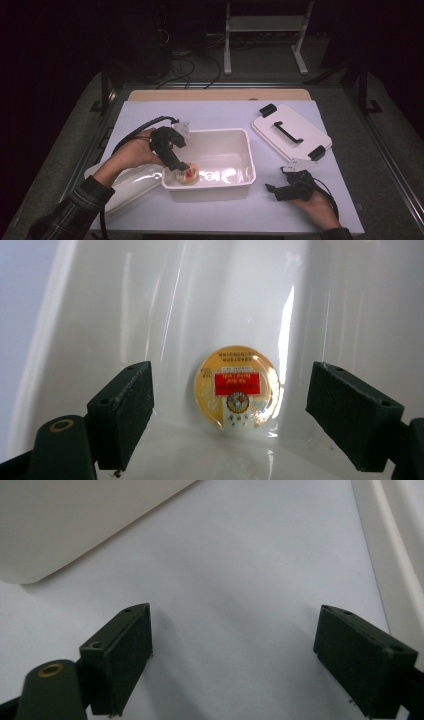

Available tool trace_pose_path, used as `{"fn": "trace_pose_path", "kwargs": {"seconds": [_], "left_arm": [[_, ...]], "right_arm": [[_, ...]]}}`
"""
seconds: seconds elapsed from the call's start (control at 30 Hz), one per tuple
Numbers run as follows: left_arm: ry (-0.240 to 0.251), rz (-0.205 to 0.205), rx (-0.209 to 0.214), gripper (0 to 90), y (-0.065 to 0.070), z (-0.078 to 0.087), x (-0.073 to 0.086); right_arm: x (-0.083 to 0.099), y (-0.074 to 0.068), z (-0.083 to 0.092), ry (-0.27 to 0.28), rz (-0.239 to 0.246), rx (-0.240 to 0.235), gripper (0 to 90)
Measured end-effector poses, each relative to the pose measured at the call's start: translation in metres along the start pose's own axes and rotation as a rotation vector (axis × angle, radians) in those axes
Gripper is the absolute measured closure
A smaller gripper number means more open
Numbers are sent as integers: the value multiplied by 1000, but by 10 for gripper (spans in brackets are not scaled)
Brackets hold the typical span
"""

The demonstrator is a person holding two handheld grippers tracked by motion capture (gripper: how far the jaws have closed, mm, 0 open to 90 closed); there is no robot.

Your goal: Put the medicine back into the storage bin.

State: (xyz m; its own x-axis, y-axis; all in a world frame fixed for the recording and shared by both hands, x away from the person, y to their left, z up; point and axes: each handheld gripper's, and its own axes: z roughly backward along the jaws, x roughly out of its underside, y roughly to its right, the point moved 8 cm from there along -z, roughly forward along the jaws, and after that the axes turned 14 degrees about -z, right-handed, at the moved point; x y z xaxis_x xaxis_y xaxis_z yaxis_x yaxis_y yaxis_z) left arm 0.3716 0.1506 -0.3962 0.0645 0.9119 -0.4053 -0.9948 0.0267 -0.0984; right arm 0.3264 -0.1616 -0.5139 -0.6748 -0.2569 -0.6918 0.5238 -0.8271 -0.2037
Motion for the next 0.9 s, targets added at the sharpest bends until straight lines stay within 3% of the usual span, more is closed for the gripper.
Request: {"fn": "trace_pose_path", "kwargs": {"seconds": [0.4,0.9], "left_arm": [[51,22,-60,189,0,44,4],[75,149,-110,271,2,79,51]], "right_arm": [[0,0,0,0,1,0,150],[0,0,0,-1,3,1,150]]}}
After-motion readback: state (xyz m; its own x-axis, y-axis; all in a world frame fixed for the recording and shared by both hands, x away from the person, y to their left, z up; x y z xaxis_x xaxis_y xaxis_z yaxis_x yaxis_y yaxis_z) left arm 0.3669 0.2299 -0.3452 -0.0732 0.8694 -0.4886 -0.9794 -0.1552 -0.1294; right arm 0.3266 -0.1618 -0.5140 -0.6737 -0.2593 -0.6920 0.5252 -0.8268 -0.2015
